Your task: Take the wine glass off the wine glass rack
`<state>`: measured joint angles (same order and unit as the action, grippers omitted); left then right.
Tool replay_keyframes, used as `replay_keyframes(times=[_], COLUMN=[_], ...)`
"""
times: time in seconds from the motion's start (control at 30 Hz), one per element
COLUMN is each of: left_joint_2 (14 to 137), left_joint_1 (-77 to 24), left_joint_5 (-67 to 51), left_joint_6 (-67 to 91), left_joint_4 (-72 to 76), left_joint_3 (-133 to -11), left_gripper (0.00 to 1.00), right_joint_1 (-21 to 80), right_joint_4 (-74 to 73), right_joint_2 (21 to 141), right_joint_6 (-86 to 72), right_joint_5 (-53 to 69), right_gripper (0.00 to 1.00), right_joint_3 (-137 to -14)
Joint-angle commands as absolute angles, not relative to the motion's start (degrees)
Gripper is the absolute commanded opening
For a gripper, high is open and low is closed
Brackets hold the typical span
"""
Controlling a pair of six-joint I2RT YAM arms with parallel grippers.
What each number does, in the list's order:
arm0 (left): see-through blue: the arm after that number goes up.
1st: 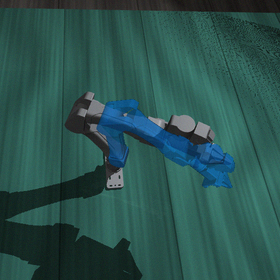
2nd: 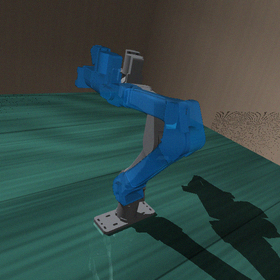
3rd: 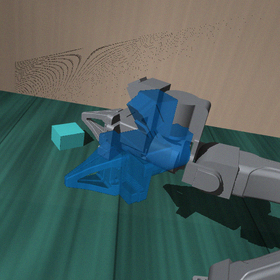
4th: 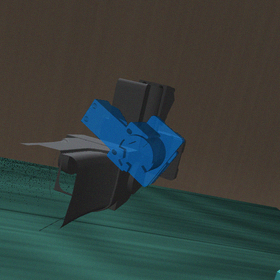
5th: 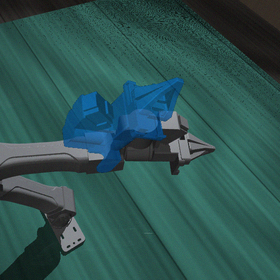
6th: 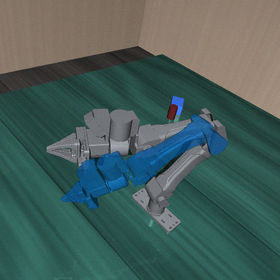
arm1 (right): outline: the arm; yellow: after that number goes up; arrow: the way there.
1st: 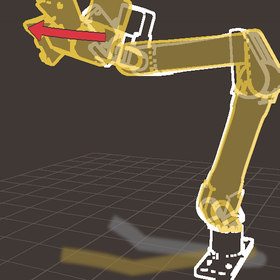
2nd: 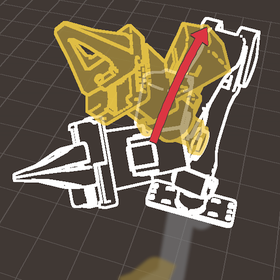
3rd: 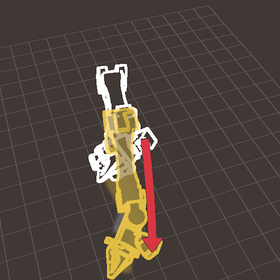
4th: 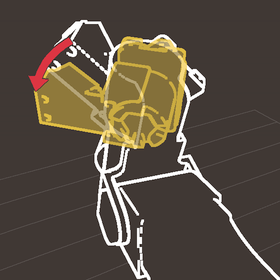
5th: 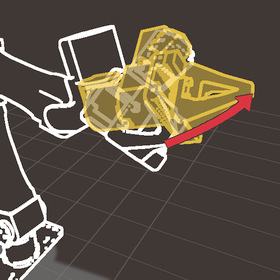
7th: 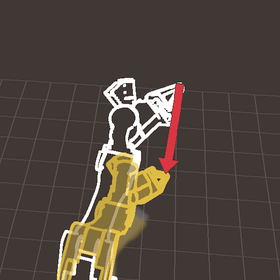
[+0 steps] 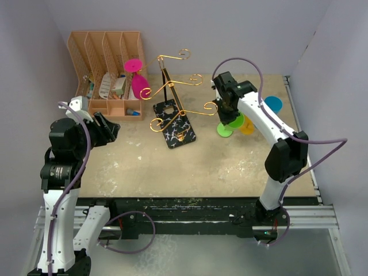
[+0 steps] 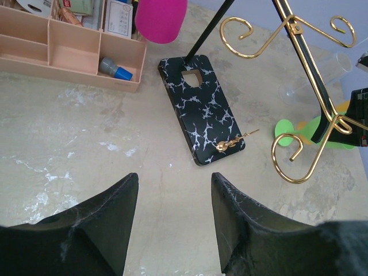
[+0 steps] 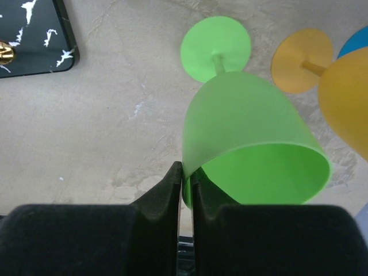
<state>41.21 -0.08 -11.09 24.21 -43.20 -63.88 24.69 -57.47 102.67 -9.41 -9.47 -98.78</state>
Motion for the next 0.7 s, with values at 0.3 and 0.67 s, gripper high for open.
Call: replay_keyframes(times=[0.3, 0.67], left_joint_2=[40.76, 44.00], left_joint_1=[-0.09, -0.09], left_joint_5=[-8.87, -9.90], left_joint_6=[22.70, 24.51], left_joint_4=[-39.66, -37.58], left_joint_3=[-62.98, -64.47], left_gripper=[0.60, 0.64], right_joint_1=[24.70, 24.70], right_joint_4=[-58.59, -56.30], right_joint_2=[104.00, 93.02], right_joint_6=[-10.37, -11.90], right_joint_5=[-13.97, -18.35], right_gripper=[0.23, 0.32], right_joint_3=[-103.16, -104.54])
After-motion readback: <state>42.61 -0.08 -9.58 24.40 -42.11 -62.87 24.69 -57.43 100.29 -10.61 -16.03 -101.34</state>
